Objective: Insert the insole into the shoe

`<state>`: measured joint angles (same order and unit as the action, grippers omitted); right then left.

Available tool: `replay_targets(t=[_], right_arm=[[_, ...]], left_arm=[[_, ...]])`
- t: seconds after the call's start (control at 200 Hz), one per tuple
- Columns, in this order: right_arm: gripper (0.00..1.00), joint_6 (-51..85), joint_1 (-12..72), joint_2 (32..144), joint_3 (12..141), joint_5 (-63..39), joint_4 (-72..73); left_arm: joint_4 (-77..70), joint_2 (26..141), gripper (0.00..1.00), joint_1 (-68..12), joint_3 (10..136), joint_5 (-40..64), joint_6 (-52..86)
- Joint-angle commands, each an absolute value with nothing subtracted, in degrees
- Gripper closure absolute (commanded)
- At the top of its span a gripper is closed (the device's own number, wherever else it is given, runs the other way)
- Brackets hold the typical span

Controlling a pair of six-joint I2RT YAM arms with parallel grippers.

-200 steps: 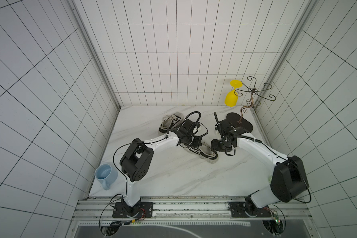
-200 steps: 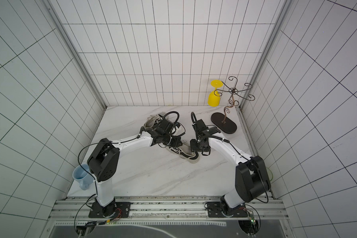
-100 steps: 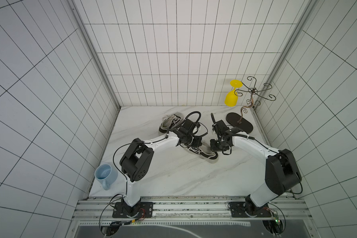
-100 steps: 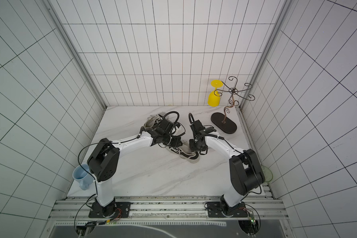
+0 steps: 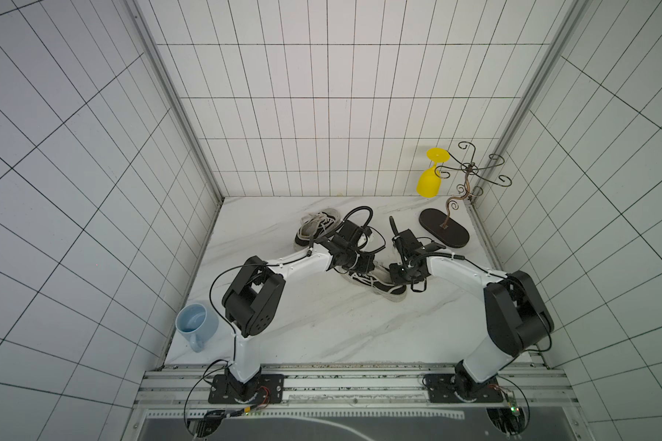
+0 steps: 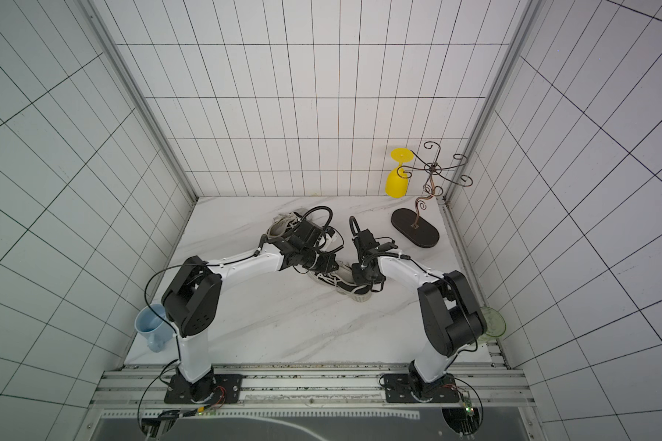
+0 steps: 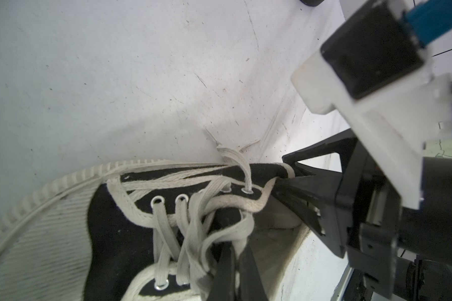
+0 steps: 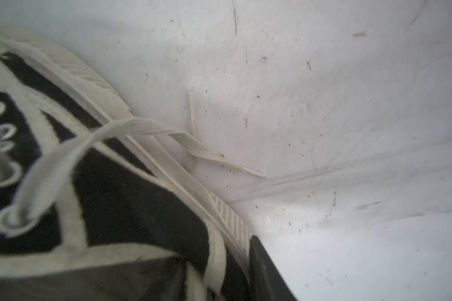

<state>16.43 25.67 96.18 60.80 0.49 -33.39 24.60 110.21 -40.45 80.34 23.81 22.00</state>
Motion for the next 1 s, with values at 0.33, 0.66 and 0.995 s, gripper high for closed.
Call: replay_targets(t=[0.33, 0.66, 0.995], right_arm=[[0.34, 16.8, 21.0, 92.6, 68.4, 1.3, -43.5], [0.39, 17.5, 21.0, 88.9, 67.3, -6.0, -46.3], [0.65, 18.8, 21.0, 85.7, 68.3, -11.5, -47.2]], left_arm=[[27.0, 108.4, 1.00, -40.1, 81.2, 19.4, 19.6], [26.7, 108.9, 1.00, -40.1, 81.4, 18.9, 20.2], [26.8, 109.4, 1.00, -40.4, 81.5, 18.6, 20.7]])
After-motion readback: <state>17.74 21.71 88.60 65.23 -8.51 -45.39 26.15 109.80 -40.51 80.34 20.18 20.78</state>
